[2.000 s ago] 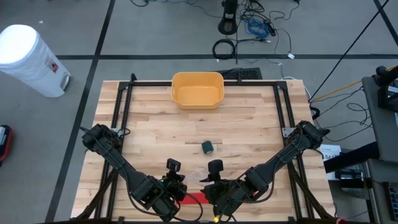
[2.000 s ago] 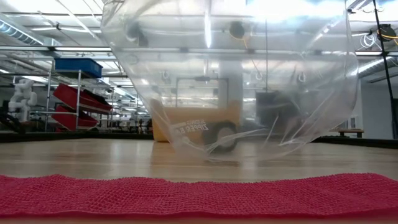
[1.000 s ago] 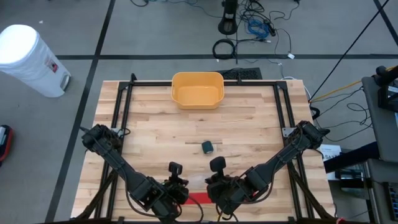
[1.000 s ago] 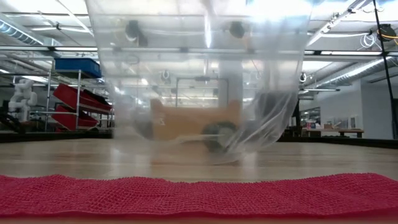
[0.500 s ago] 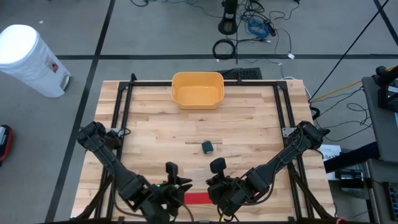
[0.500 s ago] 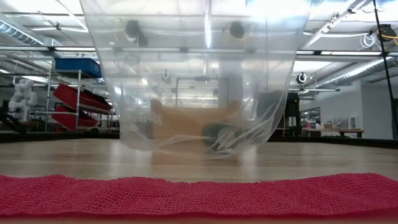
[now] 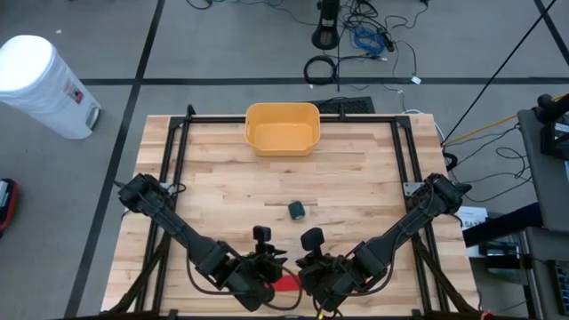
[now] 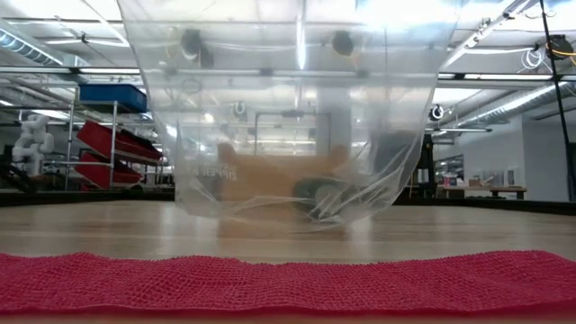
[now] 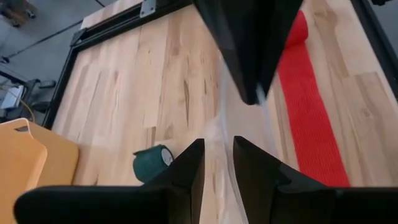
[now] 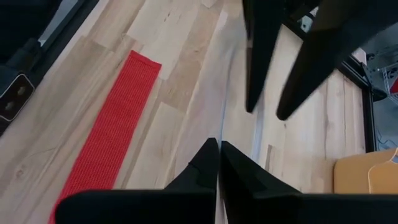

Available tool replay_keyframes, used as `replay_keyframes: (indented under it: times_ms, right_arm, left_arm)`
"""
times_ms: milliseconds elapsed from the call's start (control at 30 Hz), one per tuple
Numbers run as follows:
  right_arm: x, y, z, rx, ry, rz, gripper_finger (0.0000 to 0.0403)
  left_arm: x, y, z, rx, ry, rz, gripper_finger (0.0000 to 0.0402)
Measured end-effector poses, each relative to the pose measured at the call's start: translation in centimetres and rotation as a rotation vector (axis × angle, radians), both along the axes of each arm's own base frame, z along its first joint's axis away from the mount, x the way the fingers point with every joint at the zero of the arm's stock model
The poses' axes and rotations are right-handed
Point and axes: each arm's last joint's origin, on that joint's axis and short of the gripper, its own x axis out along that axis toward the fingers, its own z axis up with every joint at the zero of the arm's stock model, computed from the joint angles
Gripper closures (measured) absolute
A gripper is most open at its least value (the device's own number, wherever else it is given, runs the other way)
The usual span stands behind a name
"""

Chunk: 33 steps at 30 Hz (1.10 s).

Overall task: Roll bandage
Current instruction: Open the transparent zip bag

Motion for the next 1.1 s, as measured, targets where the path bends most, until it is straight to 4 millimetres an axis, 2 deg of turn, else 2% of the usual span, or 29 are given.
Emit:
replay_keyframes:
  times_ms: [200,367,433,567,733,1100]
  right_arm:
    - [0.0,0.0,0.0,-0.006,0.000,0.006,0.0403]
    - [0.0,0.0,0.0,-0.006,0.000,0.006,0.0403]
    - [0.0,0.0,0.0,-0.006,0.000,0.006,0.0403]
    - [0.0,0.0,0.0,-0.008,0.000,0.007,0.0403]
    - [0.0,0.0,0.0,-0.006,0.003,0.011,0.0403]
    - [0.1,0.0,-0.1,0.115,0.040,0.001,0.0403]
  left_arm:
    - [-0.1,0.2,-0.3,-0.076,0.043,0.007,0.0311]
    - [-0.2,1.1,-0.6,-0.059,0.097,0.051,0.0314]
    - [-0.3,1.1,-0.7,-0.052,0.108,0.047,0.0331]
    - [-0.4,0.9,-0.7,-0.035,0.110,0.033,0.0391]
    - [-0.5,1.0,-0.5,0.026,0.057,0.081,0.0395]
    - [-1.4,0.2,0.1,0.203,-0.140,0.218,0.0397]
